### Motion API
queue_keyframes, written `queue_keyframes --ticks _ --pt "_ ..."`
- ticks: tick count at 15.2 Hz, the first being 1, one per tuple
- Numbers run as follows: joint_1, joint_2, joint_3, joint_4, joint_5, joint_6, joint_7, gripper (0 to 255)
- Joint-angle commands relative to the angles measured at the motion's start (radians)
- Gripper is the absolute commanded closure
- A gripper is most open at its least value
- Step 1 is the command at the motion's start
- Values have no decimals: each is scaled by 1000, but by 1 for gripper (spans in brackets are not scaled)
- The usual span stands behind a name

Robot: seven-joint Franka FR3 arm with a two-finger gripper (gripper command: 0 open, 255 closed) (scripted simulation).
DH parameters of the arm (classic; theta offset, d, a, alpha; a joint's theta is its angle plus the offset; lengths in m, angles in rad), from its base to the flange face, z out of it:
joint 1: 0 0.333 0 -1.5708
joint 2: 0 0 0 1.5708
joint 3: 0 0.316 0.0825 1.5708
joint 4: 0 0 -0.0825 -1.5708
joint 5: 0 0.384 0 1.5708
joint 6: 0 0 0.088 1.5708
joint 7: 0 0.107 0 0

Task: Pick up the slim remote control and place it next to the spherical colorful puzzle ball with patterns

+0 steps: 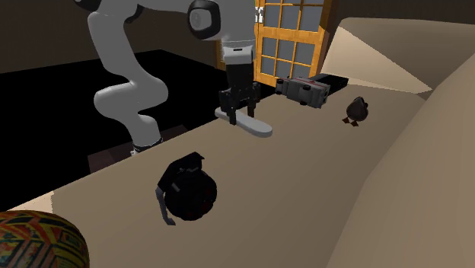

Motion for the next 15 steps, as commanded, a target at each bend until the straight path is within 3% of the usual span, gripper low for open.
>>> queue_keyframes --ticks 1,15 --pt "-1 -5 -5 22 -1 -27 -3 255" --pt "-11 -10 -32 204 -15 -214 -13 255"
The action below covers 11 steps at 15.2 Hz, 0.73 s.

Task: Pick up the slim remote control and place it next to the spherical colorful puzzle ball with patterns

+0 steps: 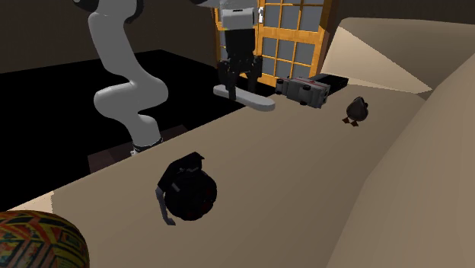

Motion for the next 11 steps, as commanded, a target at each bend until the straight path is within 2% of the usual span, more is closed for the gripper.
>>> queue_keyframes --ticks 1,11 --pt "-2 3 -3 30 -3 -27 -1 255" --pt "-13 29 -13 185 -17 -158 -2 255"
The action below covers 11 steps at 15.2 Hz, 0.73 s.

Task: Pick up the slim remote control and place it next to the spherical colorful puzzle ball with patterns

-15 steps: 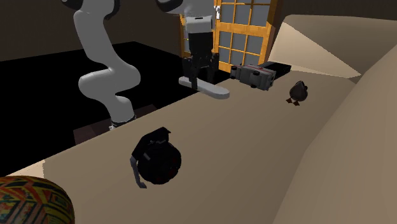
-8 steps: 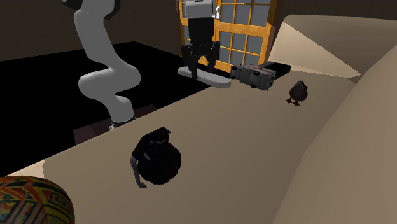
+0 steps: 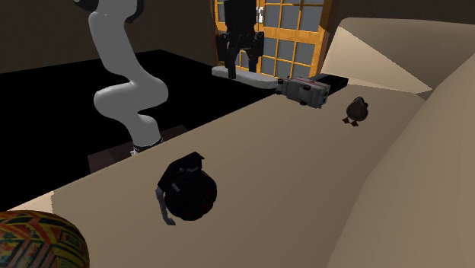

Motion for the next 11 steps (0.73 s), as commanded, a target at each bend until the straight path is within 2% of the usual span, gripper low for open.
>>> queue_keyframes --ticks 1,6,11 --pt "-2 7 -1 33 -3 -26 0 255" --pt "-8 29 -2 119 -12 -90 2 255" --pt "-19 -78 -114 16 -15 -98 -126 255"
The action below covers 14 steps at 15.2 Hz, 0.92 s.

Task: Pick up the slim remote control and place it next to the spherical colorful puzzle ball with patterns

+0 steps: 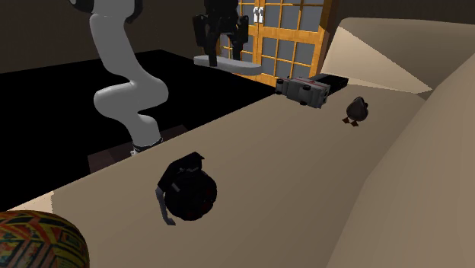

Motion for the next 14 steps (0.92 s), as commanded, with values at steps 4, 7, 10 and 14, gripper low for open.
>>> queue_keyframes --ticks 4,7,10,14 --pt "-15 -94 -115 -88 -23 -9 -130 255" --pt "-28 -133 -179 -122 -46 -15 -202 255" --pt "-44 -162 -243 -147 -75 -21 -274 255" --pt "-66 -186 -329 -164 -117 -25 -370 255"
